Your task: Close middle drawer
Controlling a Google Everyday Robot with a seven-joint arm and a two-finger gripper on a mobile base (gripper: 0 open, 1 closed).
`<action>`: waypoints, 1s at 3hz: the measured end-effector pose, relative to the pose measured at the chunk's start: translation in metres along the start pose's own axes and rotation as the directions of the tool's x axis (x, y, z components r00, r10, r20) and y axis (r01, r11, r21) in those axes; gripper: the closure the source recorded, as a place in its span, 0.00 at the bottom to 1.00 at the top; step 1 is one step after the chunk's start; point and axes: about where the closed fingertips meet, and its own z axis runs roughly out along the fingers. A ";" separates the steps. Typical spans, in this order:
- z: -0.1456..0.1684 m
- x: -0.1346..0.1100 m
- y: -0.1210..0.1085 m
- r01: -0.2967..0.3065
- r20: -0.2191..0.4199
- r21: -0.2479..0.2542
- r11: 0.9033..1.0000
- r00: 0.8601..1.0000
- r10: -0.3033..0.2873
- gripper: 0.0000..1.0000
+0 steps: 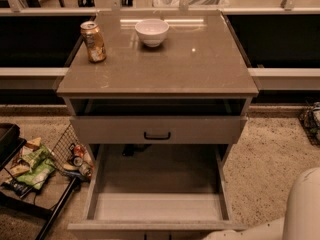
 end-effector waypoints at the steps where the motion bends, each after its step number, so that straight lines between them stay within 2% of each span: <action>1: 0.006 -0.031 -0.020 0.036 0.032 0.008 0.999 0.999 -0.036 1.00; 2: 0.000 -0.072 -0.048 0.082 0.053 0.038 0.996 0.995 -0.084 1.00; 3: -0.015 -0.110 -0.085 0.113 0.066 0.089 0.990 0.991 -0.119 1.00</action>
Offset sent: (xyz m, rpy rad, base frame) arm 0.1499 0.0450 0.0323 0.0353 -0.1822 0.0565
